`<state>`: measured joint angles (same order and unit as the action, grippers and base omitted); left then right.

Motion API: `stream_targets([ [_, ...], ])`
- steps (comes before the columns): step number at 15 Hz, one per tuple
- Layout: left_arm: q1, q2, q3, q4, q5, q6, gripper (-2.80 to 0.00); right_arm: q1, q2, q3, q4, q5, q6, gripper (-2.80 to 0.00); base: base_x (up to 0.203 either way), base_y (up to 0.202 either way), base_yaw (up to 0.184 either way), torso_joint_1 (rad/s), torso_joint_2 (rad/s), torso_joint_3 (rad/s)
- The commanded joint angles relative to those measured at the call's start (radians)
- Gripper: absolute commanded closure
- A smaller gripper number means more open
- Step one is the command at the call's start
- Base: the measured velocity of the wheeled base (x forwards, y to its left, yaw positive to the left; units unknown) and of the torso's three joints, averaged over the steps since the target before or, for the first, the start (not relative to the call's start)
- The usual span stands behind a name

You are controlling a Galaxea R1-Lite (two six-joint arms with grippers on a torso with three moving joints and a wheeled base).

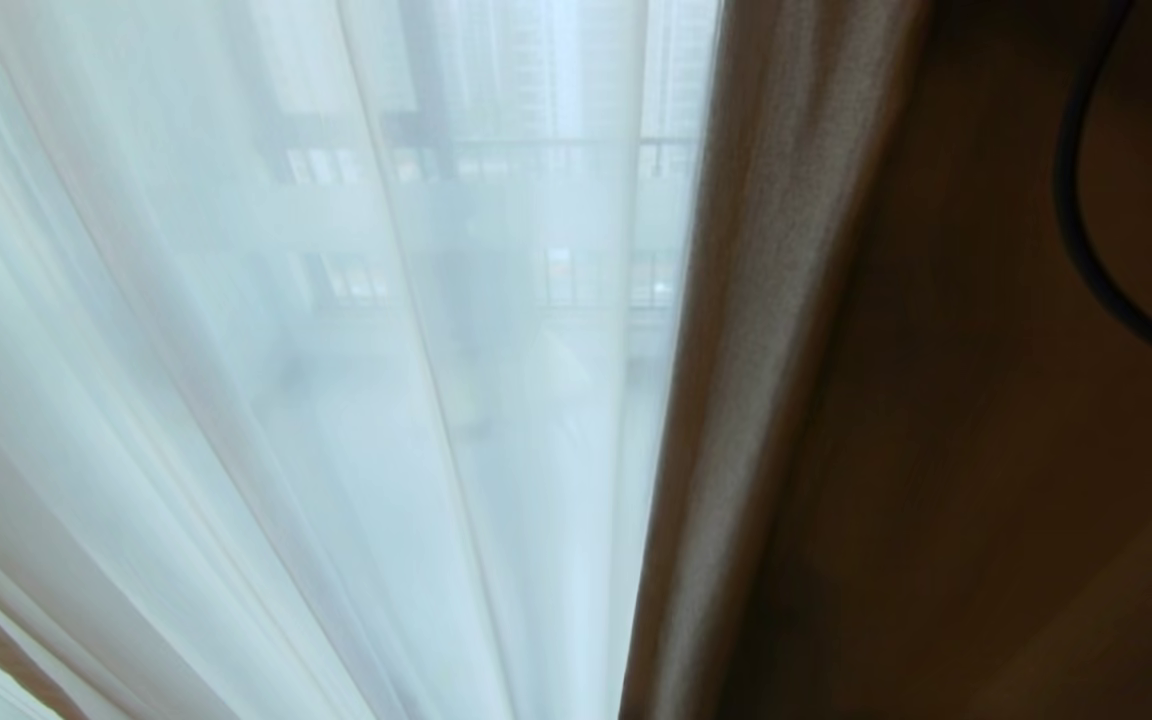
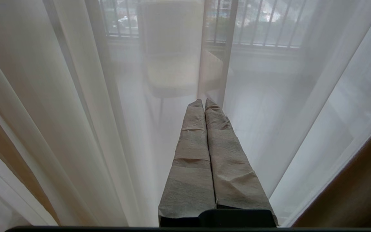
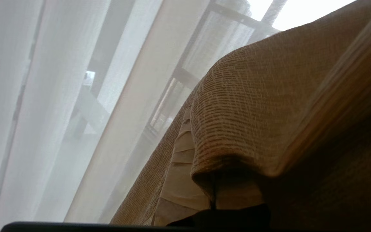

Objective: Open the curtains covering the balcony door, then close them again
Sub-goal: Close the outer curtains on both sides

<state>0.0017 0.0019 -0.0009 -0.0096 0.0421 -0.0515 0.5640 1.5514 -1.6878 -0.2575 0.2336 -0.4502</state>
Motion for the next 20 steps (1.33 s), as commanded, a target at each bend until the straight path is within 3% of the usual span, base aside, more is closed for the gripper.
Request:
stream_targets([
  [1,0.0,0.0,0.001,0.0,0.001,-0.001,0.0,-0.069,-0.052,-0.05,0.014,-0.019,-0.002,0.0,0.0,0.0,0.0,0.0,0.0,0.0],
  [5,0.0,0.0,0.001,0.0,0.001,-0.001,0.0,-0.18,-0.145,-0.094,0.057,-0.037,0.058,0.0,0.0,0.0,0.0,0.0,0.0,0.0],
  [13,0.001,0.0,0.001,0.0,0.001,-0.001,0.0,-0.207,-0.243,-0.05,0.085,-0.036,0.061,0.0,0.0,0.0,0.0,0.0,0.0,0.0],
  [14,0.001,0.0,0.001,0.0,0.001,-0.001,0.0,-0.207,-0.254,-0.032,0.093,-0.036,0.061,-2.8,0.0,0.0,0.0,0.0,0.0,0.0],
  [17,0.001,0.0,-0.001,0.0,0.001,-0.001,0.0,-0.206,-0.294,0.022,0.092,-0.035,0.065,-2.8,0.0,0.0,0.0,0.0,0.0,0.0],
  [20,0.001,0.0,0.001,-0.001,0.001,-0.001,0.0,-0.206,-0.375,0.166,0.087,-0.037,0.078,-2.8,0.0,0.0,0.0,0.0,0.0,0.0],
])
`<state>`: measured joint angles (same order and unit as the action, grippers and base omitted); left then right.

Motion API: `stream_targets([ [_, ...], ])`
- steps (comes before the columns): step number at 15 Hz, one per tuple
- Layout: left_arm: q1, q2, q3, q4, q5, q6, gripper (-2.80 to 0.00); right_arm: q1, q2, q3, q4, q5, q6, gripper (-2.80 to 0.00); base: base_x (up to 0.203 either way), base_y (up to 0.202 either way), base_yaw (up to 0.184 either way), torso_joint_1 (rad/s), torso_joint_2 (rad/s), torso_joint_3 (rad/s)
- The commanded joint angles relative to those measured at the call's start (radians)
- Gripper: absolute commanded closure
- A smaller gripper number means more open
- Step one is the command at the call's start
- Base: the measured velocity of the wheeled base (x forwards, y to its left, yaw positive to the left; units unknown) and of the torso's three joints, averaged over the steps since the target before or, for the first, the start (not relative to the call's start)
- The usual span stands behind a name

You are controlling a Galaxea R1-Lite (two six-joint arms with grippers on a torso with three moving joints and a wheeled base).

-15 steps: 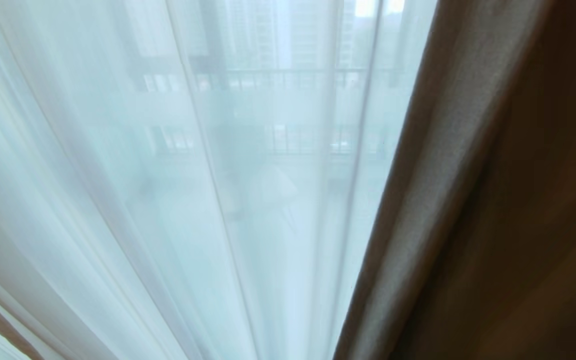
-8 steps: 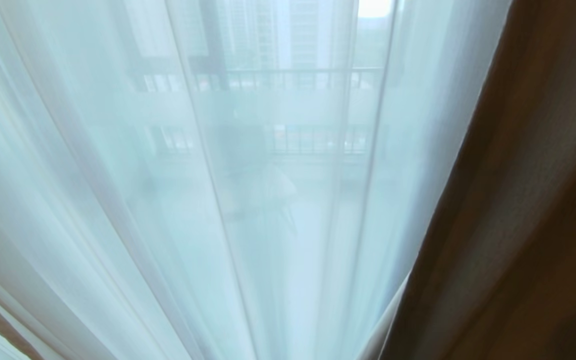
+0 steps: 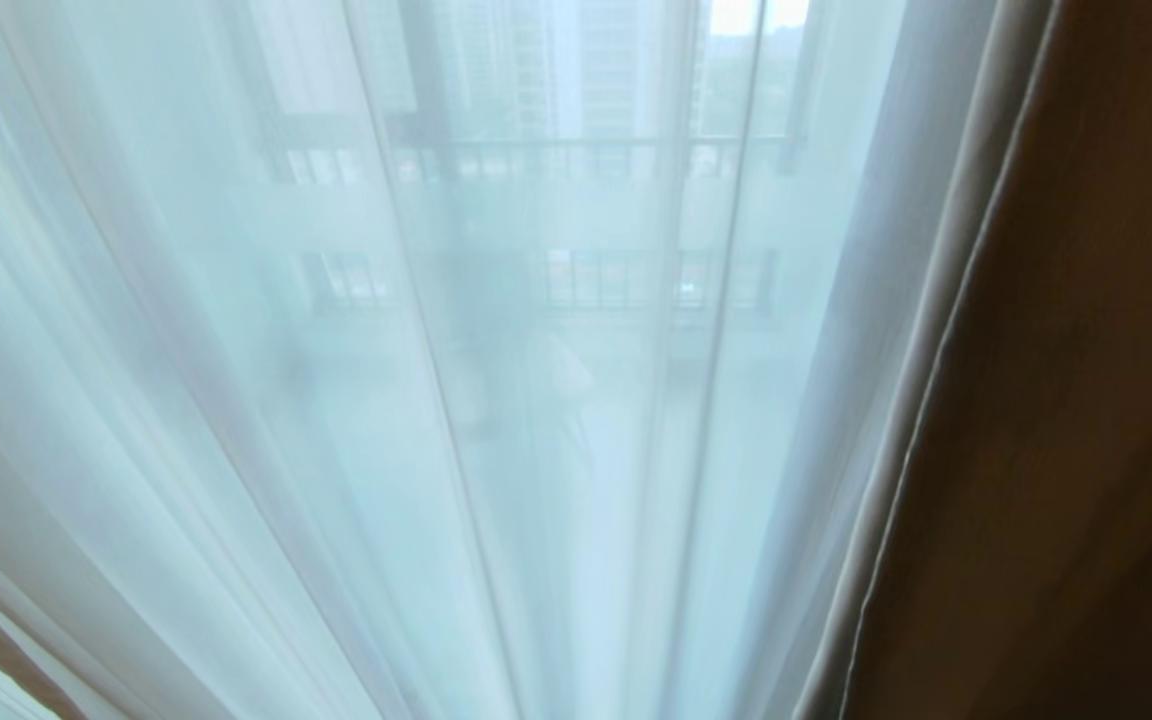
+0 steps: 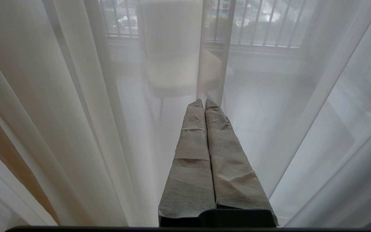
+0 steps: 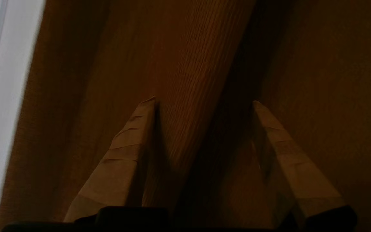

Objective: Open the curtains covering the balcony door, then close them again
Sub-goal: Close the outer curtains on both sides

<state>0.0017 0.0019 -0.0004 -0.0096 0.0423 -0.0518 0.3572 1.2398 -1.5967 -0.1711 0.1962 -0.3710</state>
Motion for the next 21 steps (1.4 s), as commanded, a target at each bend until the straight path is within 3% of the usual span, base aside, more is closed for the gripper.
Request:
stream_targets([
  [1,0.0,0.0,0.0,0.0,0.001,0.0,0.0,0.0,-0.108,0.145,0.0,0.001,0.0,-2.8,0.0,0.0,0.0,0.0,0.0,0.0],
  [10,0.001,0.0,0.0,0.0,0.001,0.0,0.0,-0.007,-0.615,0.81,-0.011,0.002,0.022,-2.8,0.0,0.0,0.0,0.0,0.0,0.0],
  [14,0.0,0.0,0.0,0.0,0.001,0.0,0.0,-0.007,-0.752,0.952,0.002,0.003,0.027,-2.8,0.0,0.0,0.0,0.0,0.0,0.0],
  [19,0.0,0.0,0.0,0.0,0.001,0.0,0.0,-0.007,-0.771,0.989,0.002,0.003,0.026,-2.8,0.0,0.0,0.0,0.0,0.0,0.0],
  [20,0.0,0.0,0.0,0.0,0.001,0.0,0.0,-0.007,-0.772,0.991,0.004,0.003,0.026,0.0,0.0,0.0,0.0,0.0,0.0,0.0],
  [21,0.0,0.0,0.0,0.0,0.001,0.0,0.0,-0.007,-0.773,0.992,0.005,0.003,0.027,0.0,0.0,0.0,0.0,0.0,0.0,0.0],
])
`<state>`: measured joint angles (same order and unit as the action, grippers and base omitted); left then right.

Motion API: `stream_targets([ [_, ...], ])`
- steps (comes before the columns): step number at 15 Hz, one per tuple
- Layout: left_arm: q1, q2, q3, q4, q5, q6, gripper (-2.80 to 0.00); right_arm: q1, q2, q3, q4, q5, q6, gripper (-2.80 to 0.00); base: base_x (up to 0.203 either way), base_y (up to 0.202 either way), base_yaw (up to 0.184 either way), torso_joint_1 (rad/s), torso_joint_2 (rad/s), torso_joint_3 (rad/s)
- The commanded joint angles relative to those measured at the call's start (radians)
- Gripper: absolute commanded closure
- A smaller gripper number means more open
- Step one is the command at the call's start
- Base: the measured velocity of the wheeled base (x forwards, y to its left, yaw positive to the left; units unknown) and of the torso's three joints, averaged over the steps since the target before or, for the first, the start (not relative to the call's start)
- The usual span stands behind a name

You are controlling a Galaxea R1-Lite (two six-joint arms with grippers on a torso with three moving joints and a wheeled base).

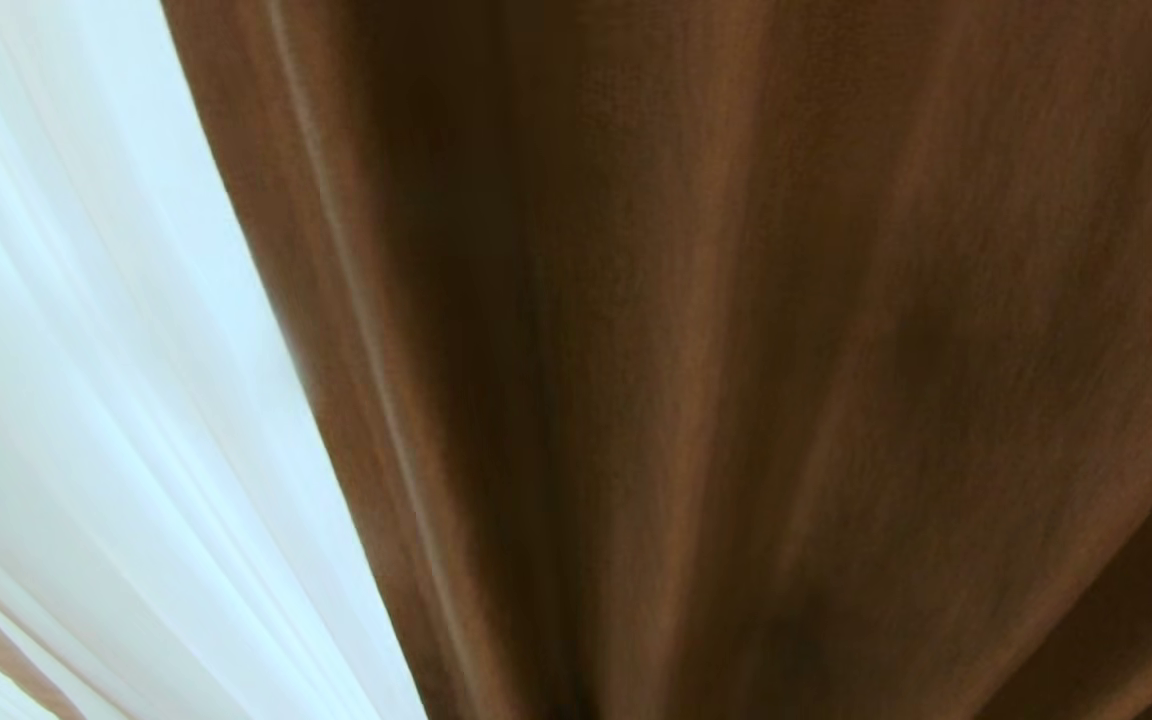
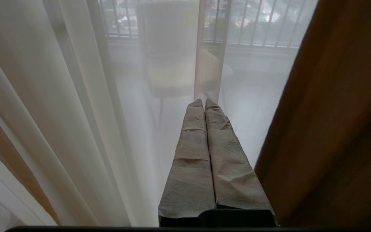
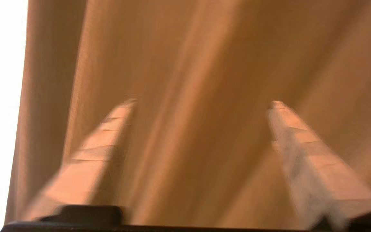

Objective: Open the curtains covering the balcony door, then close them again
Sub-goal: Close the outer curtains on both sides

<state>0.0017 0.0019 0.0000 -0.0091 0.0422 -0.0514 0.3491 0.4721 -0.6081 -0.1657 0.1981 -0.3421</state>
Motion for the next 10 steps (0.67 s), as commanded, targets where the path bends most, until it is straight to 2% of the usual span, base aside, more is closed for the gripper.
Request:
stream_targets([
  [1,0.0,0.0,-0.001,-0.002,0.001,-0.001,0.0,-0.001,-0.006,0.004,0.0,0.001,-0.002,0.0,0.0,0.0,0.0,0.0,0.0,0.0],
  [2,0.0,0.0,0.0,-0.001,0.001,-0.001,0.0,-0.015,-0.01,0.003,0.001,0.0,0.002,0.0,0.0,0.0,0.0,0.0,0.0,0.0],
  [4,0.0,0.0,0.0,-0.002,0.001,-0.001,0.0,-0.097,-0.022,0.011,0.009,-0.001,0.05,0.0,0.0,0.0,0.0,0.0,0.0,0.0],
  [8,0.0,0.0,0.0,-0.002,0.001,-0.001,0.0,-0.428,-0.049,0.036,0.106,-0.032,0.199,0.0,0.0,0.0,0.0,0.0,0.0,0.0],
  [9,0.0,0.0,0.0,-0.001,0.001,-0.001,0.0,-0.496,-0.054,0.048,0.136,-0.04,0.235,0.0,0.0,0.0,0.0,0.0,0.0,0.0],
  [10,0.0,0.0,0.0,-0.002,0.001,-0.001,0.0,-0.526,-0.058,0.064,0.159,-0.048,0.261,0.0,0.0,0.0,0.0,0.0,0.0,0.0],
])
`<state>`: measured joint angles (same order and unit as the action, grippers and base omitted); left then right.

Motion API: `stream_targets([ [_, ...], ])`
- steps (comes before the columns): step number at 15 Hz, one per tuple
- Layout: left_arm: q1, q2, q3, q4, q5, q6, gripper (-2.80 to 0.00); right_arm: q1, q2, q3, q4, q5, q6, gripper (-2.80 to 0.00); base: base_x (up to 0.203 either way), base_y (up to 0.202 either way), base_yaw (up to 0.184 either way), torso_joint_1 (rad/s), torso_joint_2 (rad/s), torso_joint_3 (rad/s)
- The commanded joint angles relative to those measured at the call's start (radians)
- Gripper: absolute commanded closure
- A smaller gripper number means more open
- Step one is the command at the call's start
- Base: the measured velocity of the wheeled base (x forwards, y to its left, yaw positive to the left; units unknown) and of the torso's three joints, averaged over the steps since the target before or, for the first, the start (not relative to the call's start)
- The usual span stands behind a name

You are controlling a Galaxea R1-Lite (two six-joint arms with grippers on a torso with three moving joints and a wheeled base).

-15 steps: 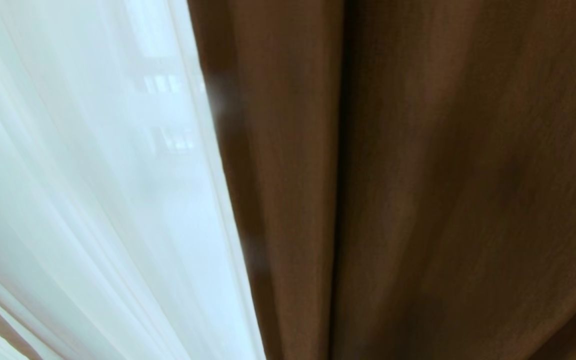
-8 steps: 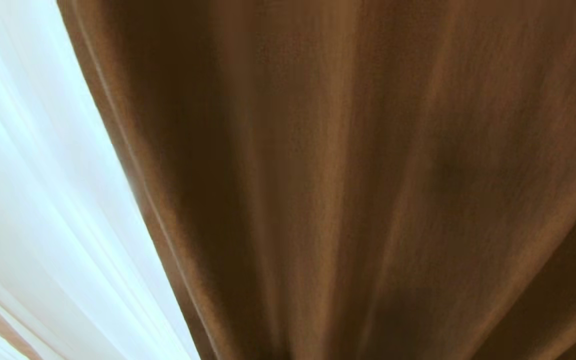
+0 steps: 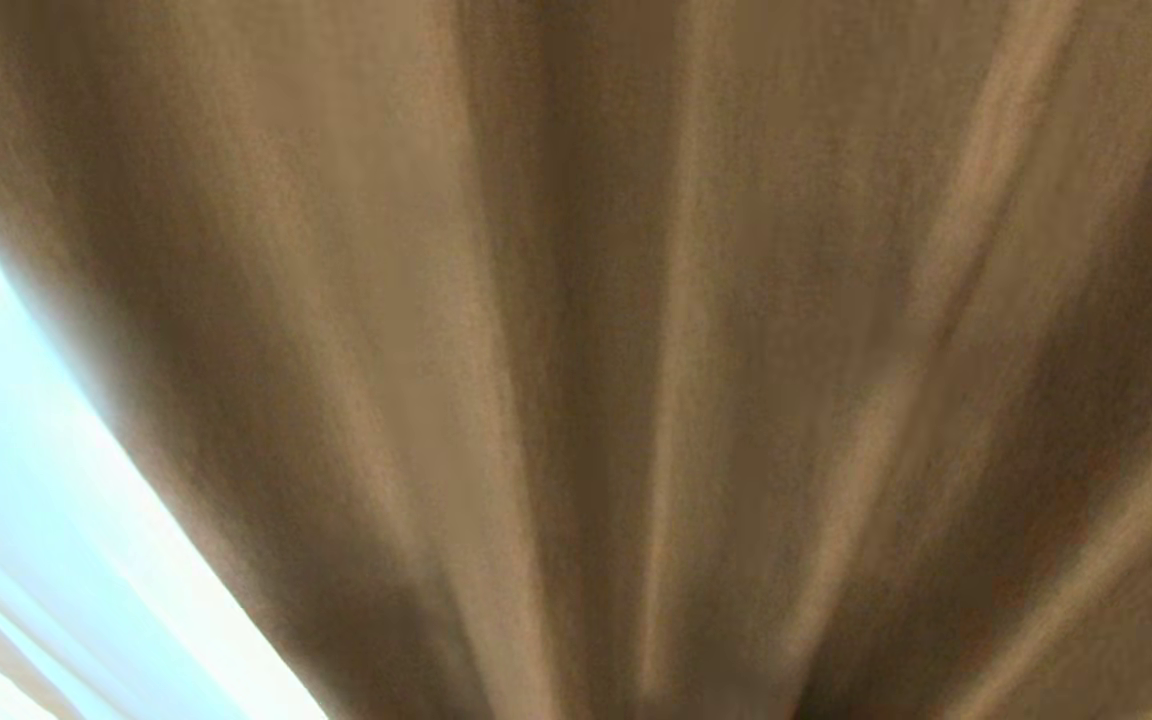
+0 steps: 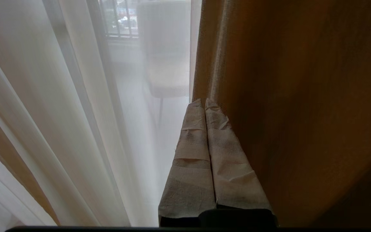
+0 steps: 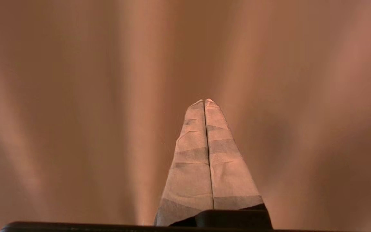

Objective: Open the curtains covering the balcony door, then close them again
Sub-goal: Close the outer curtains on both sides

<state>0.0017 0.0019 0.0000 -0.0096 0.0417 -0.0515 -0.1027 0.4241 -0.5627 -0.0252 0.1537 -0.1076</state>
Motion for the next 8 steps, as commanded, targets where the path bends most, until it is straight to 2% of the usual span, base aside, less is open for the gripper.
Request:
stream_targets([
  [1,0.0,0.0,-0.001,-0.001,0.001,-0.001,0.0,-0.074,-0.008,0.02,0.019,-0.005,0.026,0.0,0.0,0.0,0.0,0.0,0.0,0.0],
  [6,0.0,0.0,0.0,0.0,0.001,-0.001,0.0,-0.066,-0.024,0.075,0.009,-0.005,0.016,0.0,0.0,0.0,0.0,0.0,0.0,0.0],
  [8,0.0,0.0,-0.001,-0.001,0.001,-0.001,0.0,-0.013,-0.037,0.146,-0.043,-0.019,-0.001,0.0,0.0,0.0,0.0,0.0,0.0,0.0],
])
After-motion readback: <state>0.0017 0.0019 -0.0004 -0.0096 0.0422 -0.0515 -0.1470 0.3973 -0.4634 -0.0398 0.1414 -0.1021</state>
